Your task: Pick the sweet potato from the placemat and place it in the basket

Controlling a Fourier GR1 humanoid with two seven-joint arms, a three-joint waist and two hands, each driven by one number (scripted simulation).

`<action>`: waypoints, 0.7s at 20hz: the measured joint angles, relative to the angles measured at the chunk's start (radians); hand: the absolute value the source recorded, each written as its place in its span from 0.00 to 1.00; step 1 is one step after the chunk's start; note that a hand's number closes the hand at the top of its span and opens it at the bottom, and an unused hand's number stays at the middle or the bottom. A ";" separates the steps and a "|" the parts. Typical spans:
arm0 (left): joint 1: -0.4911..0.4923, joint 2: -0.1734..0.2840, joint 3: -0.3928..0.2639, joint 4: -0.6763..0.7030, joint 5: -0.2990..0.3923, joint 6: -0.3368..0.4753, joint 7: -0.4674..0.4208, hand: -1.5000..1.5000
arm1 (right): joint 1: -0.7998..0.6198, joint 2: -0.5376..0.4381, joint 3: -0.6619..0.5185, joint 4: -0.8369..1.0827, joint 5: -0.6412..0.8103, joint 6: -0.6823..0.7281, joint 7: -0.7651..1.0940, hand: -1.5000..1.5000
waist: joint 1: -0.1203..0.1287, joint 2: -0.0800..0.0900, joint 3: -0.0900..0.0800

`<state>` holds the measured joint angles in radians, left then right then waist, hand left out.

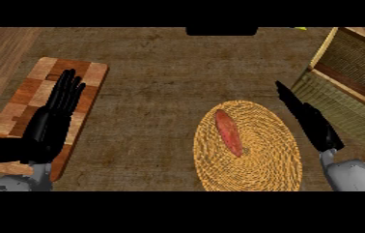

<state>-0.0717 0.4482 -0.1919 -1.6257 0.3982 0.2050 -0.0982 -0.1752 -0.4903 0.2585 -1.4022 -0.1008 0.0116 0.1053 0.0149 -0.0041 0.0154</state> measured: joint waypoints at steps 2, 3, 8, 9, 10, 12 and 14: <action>-0.011 -0.015 0.007 0.011 -0.014 0.014 0.004 0.50 | 0.009 0.016 -0.022 -0.034 -0.017 -0.001 -0.016 1.00 | -0.008 0.001 -0.006; -0.010 -0.023 0.009 0.009 -0.026 0.033 0.004 0.50 | 0.006 0.029 -0.033 -0.064 -0.032 -0.009 -0.014 1.00 | -0.011 0.001 -0.008; 0.013 -0.069 -0.013 -0.005 -0.068 0.106 0.010 0.50 | -0.022 0.098 -0.009 -0.253 -0.068 -0.010 -0.067 1.00 | -0.017 -0.004 -0.013; 0.016 -0.075 -0.017 -0.011 -0.071 0.113 0.014 0.50 | -0.020 0.127 0.032 -0.281 -0.040 -0.020 -0.086 0.00 | -0.015 -0.004 -0.014; 0.020 -0.089 -0.027 -0.011 -0.079 0.124 0.014 0.50 | -0.008 0.149 0.085 -0.305 0.014 -0.045 -0.089 0.00 | -0.016 -0.004 -0.015; 0.022 -0.101 -0.036 -0.013 -0.088 0.135 0.020 0.50 | -0.001 0.232 0.181 -0.330 0.124 -0.145 -0.055 0.00 | -0.015 -0.003 -0.016; 0.032 -0.116 -0.048 -0.018 -0.099 0.150 0.023 0.50 | 0.014 0.295 0.241 -0.346 0.235 -0.256 -0.001 0.00 | -0.018 -0.004 -0.017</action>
<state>-0.0398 0.3325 -0.2400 -1.6438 0.2988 0.3555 -0.0750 -0.1609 -0.1957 0.4992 -1.7480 0.1347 -0.2442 0.1041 -0.0026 -0.0081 -0.0012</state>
